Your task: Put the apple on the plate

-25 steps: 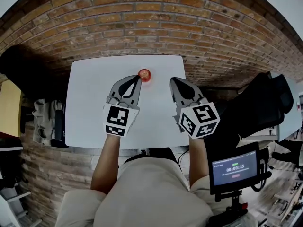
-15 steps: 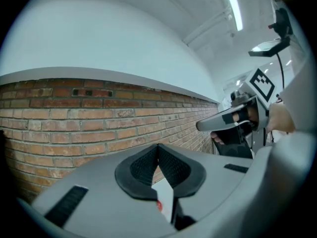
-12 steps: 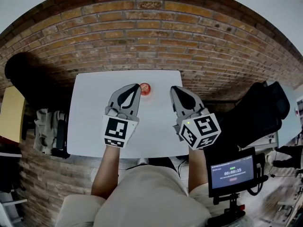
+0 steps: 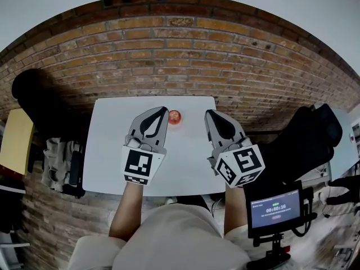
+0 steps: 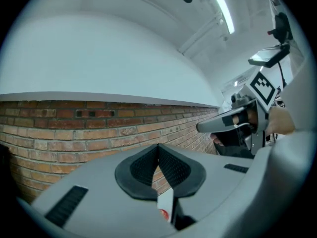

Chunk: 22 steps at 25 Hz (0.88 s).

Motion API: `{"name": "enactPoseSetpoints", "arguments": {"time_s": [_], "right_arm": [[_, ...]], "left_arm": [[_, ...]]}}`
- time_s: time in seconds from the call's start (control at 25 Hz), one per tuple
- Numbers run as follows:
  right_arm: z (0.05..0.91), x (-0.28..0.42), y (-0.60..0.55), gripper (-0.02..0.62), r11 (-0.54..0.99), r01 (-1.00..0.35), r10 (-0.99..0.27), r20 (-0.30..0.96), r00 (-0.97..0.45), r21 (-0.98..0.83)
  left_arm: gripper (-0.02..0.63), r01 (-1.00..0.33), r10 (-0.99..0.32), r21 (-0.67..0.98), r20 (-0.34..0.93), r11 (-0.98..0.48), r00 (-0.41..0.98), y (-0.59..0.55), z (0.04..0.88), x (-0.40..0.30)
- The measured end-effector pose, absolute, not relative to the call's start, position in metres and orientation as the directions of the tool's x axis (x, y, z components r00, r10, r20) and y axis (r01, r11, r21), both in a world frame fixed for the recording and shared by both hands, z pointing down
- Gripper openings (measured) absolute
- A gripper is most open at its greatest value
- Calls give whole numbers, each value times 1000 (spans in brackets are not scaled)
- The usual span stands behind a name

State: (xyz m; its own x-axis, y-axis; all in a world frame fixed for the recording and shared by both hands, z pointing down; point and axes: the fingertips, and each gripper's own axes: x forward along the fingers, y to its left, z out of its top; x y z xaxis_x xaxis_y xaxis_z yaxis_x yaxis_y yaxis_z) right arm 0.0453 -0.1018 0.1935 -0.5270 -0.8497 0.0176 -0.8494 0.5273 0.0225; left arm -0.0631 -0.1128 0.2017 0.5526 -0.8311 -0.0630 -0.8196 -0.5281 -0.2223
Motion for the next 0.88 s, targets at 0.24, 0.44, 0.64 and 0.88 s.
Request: {"name": "enactPoseSetpoints", "arguments": {"time_s": [0.24,0.44,0.64,0.88], "right_arm": [[180,46,-100,3,511,-858,-859,1,-512,44],[176,42,-99,3,509,-859,-860,1,-510,57],[176,39,-97,3,518,-854,-855,2,-518,58],[175,37,-98,3,517,-854,-855,0,-518,64]], "left_arm": [[8,-817,-824,-236,-93,-526,558,-108,184,-62],[6,-813,-819,-243,-105,-529,565,-106,178,-61],[8,-811,-817,-245,-105,-531,567,-104,178,-60],[8,-813,-819,-246,-106,-528,564,-104,178,-62]]}}
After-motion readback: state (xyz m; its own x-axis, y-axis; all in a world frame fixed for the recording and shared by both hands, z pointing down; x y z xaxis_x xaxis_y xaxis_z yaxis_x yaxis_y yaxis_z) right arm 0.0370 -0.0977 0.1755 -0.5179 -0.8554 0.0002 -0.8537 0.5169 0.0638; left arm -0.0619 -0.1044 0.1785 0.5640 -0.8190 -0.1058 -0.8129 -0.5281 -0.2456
